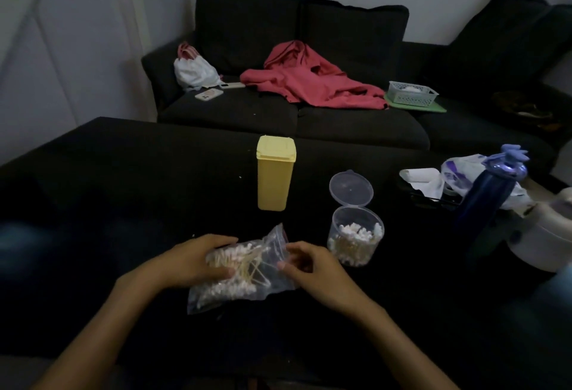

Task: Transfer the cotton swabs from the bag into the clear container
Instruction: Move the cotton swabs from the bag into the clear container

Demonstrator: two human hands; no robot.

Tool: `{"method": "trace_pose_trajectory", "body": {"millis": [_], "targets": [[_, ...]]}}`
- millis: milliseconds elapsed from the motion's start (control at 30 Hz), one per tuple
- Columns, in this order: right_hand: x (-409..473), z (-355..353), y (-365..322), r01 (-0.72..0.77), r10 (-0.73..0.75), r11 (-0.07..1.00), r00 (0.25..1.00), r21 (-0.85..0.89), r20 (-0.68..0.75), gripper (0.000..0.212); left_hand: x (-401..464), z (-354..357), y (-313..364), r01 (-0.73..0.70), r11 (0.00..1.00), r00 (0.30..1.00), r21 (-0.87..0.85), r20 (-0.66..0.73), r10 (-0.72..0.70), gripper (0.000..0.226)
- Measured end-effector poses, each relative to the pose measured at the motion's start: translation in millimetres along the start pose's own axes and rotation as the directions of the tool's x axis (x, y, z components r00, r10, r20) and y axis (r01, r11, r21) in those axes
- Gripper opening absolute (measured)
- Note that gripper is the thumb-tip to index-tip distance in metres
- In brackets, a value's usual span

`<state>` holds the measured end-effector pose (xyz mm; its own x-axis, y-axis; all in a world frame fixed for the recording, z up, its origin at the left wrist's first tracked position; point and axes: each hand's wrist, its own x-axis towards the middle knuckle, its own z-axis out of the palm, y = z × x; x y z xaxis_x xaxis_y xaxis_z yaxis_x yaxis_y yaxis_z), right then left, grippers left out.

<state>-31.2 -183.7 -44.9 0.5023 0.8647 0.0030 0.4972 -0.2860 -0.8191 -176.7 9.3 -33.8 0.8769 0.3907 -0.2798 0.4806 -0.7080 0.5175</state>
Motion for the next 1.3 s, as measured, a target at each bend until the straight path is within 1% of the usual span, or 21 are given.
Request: {"method": "trace_pose_trajectory", "body": {"millis": [67,133,200,233,267,333,367,433,467,533,600,667,767,833,933,1033,1133,1200,1233,1267,1300], "targets": [[4,-9,1,-0.002,0.0,1.0,0.999,0.025,0.041,0.018,4,4,0,0.0,1.0,0.999,0.014,-0.05,0.001,0.064],[6,-29,1,-0.043,0.037,0.999,0.978,0.022,0.207,0.01,10,13,4,-0.032,0.999,0.987,-0.007,-0.156,0.03,0.06],[3,-52,7,-0.087,0.105,0.994,0.907,-0.064,0.409,0.015,15,28,13,-0.116,0.989,0.958,-0.09,-0.274,0.087,0.054],[2,-59,11,-0.117,0.154,0.987,0.87,-0.108,0.468,0.019,17,34,19,-0.159,0.982,0.938,-0.101,-0.325,0.118,0.052],[2,-62,16,-0.155,0.201,0.979,0.849,-0.133,0.488,0.022,18,38,25,-0.183,0.98,0.921,-0.08,-0.363,0.142,0.052],[2,-59,22,-0.245,0.263,0.965,0.873,-0.098,0.41,0.022,21,38,36,-0.159,0.987,0.902,-0.032,-0.411,0.132,0.054],[2,-55,24,-0.249,0.257,0.966,0.91,-0.067,0.325,0.021,22,35,40,-0.091,0.995,0.903,-0.044,-0.425,0.064,0.056],[4,-47,27,-0.141,0.156,0.982,0.981,-0.124,0.116,0.018,26,26,38,0.124,0.989,0.892,-0.081,-0.427,-0.147,0.063],[5,-44,30,-0.071,0.079,0.979,0.996,-0.194,0.032,0.017,29,23,35,0.229,0.971,0.893,-0.061,-0.385,-0.235,0.068],[8,-39,36,0.035,-0.048,0.943,0.998,-0.332,-0.029,0.017,33,20,27,0.34,0.941,0.913,-0.012,-0.236,-0.333,0.072],[12,-34,39,0.129,-0.129,0.914,0.991,-0.385,0.026,0.018,34,21,22,0.344,0.939,0.93,-0.01,-0.136,-0.342,0.066],[15,-28,38,0.197,-0.177,0.867,0.98,-0.458,0.086,0.017,35,22,22,0.322,0.947,0.937,-0.002,-0.141,-0.319,0.058],[16,-22,36,0.162,-0.162,0.809,0.985,-0.565,0.05,0.017,33,25,26,0.3,0.952,0.935,-0.067,-0.18,-0.307,0.043],[17,-22,35,0.101,-0.092,0.813,0.995,-0.574,0.045,0.019,31,29,28,0.286,0.947,0.928,-0.148,-0.205,-0.312,0.045],[17,-26,30,-0.009,0.062,0.884,0.993,-0.467,0.098,0.036,31,32,30,0.229,0.912,0.922,-0.34,-0.226,-0.315,0.048],[13,-31,28,-0.135,0.207,0.92,0.965,-0.368,0.162,0.046,33,35,36,0.144,0.849,0.926,-0.509,-0.232,-0.297,0.046],[13,-39,27,-0.208,0.242,0.944,0.964,-0.257,0.11,0.049,31,36,46,0.063,0.736,0.934,-0.674,-0.22,-0.283,0.037],[13,-43,26,-0.222,0.235,0.953,0.971,-0.206,0.04,0.039,28,35,52,0.054,0.631,0.949,-0.774,-0.157,-0.274,0.031],[13,-44,24,-0.228,0.237,0.957,0.971,-0.177,0.03,0.025,27,34,55,0.061,0.594,0.956,-0.802,-0.125,-0.266,0.028],[12,-44,21,-0.236,0.245,0.96,0.969,-0.15,0.043,0.01,27,35,55,0.071,0.578,0.961,-0.813,-0.1,-0.259,0.026],[12,-44,18,-0.242,0.253,0.961,0.965,-0.133,0.071,0.012,26,35,55,0.079,0.571,0.964,-0.817,-0.083,-0.252,0.023]]}}
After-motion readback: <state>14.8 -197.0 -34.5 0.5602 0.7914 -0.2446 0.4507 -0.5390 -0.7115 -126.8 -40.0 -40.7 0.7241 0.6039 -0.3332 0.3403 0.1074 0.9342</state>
